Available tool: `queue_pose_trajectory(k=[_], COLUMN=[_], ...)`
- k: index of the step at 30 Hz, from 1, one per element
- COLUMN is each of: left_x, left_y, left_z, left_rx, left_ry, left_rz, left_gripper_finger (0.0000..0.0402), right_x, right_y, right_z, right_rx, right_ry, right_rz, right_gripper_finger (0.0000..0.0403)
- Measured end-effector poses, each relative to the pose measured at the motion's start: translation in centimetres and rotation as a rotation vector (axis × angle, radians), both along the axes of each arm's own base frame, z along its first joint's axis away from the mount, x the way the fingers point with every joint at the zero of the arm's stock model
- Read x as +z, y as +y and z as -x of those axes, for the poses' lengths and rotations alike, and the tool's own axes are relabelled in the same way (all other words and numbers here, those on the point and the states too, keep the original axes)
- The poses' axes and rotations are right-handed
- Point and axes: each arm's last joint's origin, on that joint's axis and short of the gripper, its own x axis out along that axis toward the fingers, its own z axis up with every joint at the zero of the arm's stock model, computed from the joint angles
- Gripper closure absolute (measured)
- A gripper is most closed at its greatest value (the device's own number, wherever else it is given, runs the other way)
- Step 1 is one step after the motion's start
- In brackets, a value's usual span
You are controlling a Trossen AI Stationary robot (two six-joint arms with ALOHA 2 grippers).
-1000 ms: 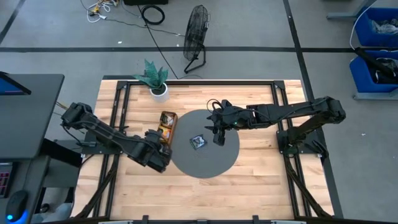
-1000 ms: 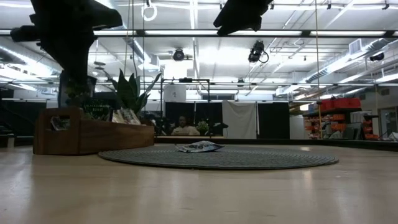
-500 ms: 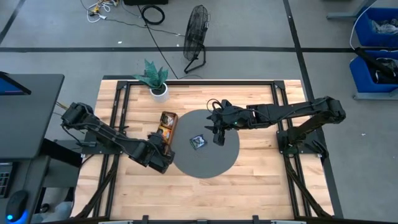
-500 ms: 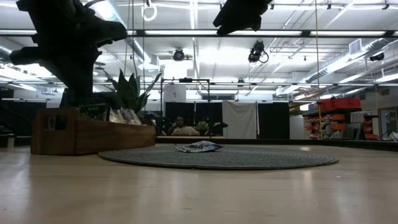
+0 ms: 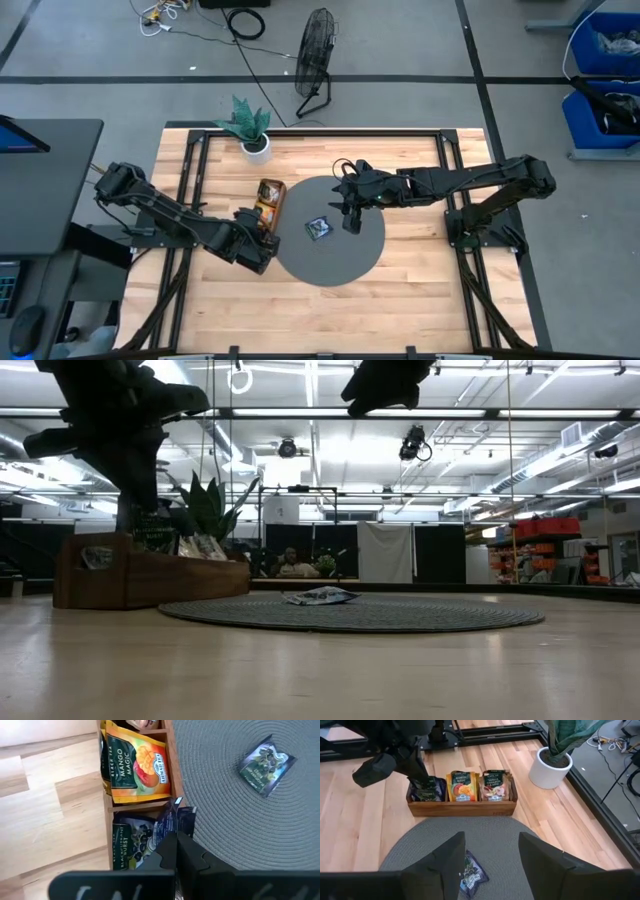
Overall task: Pick & Place Tea
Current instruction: Put the purple tea bag into the bottom section of the wooden organizer
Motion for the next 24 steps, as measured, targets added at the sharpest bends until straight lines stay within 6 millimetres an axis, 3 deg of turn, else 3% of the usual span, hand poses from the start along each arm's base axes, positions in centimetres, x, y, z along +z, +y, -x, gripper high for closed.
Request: queue_pose_trajectory(k=[24], left_x=[-0.13], left_y=[0.17], left_z=[0.43], left_rx=[0.005], left_ry=[0.054], left_rz=[-0.009], left_gripper_finger=[0.04], right_x=[-0.01], right_y=[0.0], right_z=[0.0], right_rx=[0.0], right_ry=[0.001], right_rz=[0.0], right_gripper_finger=[0.0211])
